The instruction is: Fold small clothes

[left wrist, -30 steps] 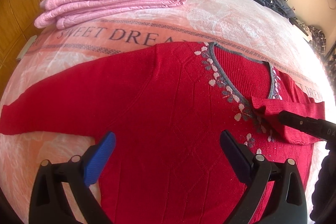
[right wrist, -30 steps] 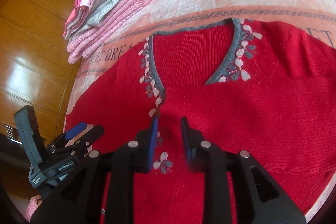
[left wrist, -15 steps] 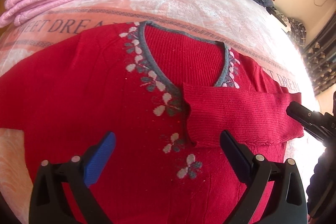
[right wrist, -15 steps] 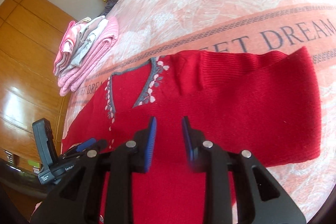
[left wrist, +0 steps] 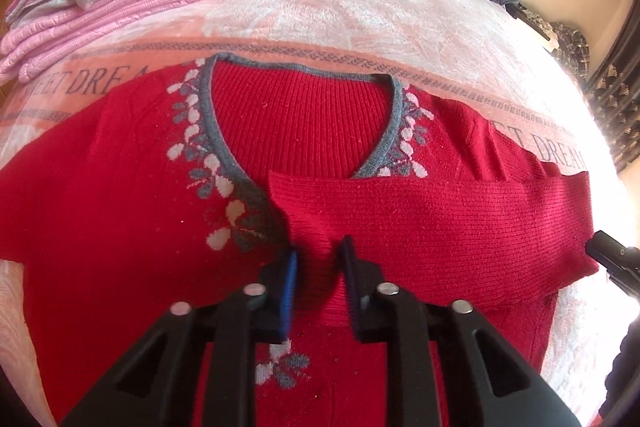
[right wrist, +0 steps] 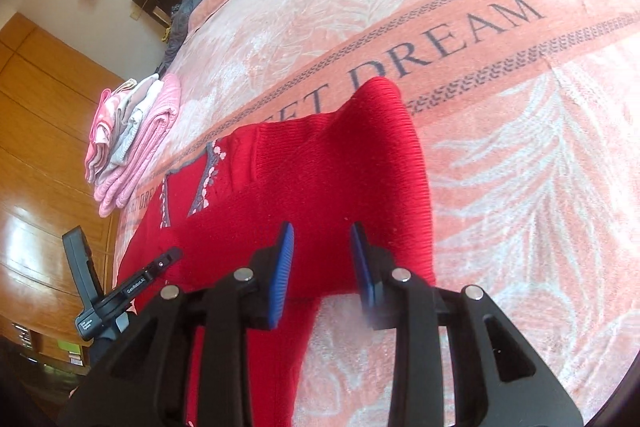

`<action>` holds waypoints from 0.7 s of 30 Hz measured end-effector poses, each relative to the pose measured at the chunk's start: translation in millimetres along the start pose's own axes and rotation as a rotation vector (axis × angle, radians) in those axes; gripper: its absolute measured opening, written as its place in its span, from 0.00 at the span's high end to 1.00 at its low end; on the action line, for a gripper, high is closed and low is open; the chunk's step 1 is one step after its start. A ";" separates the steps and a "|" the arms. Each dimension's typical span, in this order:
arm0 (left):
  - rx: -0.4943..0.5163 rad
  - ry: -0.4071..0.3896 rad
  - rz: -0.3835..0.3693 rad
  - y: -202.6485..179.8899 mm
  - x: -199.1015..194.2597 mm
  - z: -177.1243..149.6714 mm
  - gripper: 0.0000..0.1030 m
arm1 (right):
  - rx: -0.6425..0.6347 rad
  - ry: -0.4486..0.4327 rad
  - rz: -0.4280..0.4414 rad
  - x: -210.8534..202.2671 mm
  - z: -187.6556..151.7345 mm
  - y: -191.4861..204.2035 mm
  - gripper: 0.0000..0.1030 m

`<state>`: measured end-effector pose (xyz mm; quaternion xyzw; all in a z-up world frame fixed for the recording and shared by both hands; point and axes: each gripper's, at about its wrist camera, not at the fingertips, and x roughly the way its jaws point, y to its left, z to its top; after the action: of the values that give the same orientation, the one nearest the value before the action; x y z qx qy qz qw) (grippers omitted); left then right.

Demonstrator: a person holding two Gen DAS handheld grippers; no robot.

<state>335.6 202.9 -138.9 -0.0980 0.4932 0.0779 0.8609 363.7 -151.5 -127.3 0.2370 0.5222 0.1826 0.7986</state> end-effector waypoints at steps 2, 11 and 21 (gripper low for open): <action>-0.013 -0.028 -0.023 -0.1 -6.2 0.5 0.92 | 0.020 -0.005 -0.002 -1.4 0.7 -8.0 0.71; -0.037 -0.167 -0.094 19.3 -55.6 22.3 0.93 | 0.031 -0.017 0.013 -3.2 4.8 -8.1 0.71; -0.115 -0.195 0.030 119.0 -70.2 40.8 0.93 | -0.051 0.031 0.116 19.4 1.6 32.6 0.70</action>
<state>307.0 325.6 -69.0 -0.1319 0.4031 0.1283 0.8965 371.2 -114.6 -122.7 0.2436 0.5151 0.2454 0.7843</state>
